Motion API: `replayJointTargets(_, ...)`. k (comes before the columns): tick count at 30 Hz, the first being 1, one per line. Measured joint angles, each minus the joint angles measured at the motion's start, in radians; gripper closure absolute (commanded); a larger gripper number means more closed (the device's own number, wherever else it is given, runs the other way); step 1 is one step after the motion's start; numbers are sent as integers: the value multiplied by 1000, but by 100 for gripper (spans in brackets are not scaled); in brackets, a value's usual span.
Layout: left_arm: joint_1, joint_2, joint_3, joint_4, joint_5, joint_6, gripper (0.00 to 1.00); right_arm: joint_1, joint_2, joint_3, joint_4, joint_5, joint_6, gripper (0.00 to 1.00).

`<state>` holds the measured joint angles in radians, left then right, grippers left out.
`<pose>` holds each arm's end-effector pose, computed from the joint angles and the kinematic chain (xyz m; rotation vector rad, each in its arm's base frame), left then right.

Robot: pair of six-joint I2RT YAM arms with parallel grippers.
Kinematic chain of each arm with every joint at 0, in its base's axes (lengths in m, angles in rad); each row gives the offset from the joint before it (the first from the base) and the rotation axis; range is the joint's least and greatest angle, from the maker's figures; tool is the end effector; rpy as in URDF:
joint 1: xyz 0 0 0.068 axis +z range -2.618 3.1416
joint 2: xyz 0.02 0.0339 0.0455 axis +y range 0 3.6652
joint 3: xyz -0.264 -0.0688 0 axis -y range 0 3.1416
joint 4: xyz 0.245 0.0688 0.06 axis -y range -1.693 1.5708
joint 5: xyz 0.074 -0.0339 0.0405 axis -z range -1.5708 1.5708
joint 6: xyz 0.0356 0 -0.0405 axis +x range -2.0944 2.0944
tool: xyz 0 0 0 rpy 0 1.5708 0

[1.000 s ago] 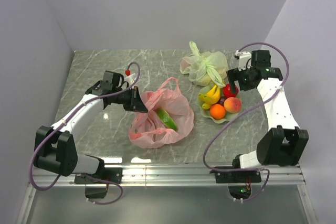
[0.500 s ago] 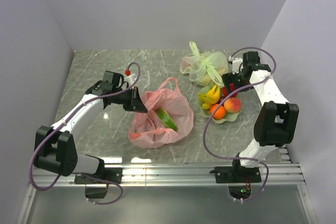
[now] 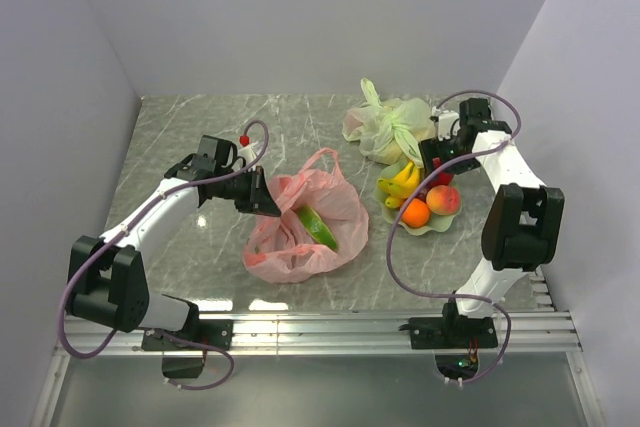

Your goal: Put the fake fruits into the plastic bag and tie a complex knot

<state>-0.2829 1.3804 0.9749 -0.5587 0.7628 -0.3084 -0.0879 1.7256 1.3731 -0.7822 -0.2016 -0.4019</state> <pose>0.2579 -0.1006 0.2493 0.2851 2.5322 -1.2005 0.3566 -0.0243 0.2474 -0.4763 2.6266 0.1185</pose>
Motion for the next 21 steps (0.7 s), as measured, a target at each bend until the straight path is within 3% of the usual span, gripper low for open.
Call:
replayJointTargets(8, 0, 5, 1, -1, 0, 0, 99, 0, -4, 3, 4, -2, 7, 42)
replayJointTargets(14, 0, 5, 2, -3, 0, 0, 100, 0, -60, 21, -32, -2, 8, 46)
replayJointTargets(21, 6, 5, 5, -3, 10, -2, 100, 10, -206, 167, -142, -93, 3, 50)
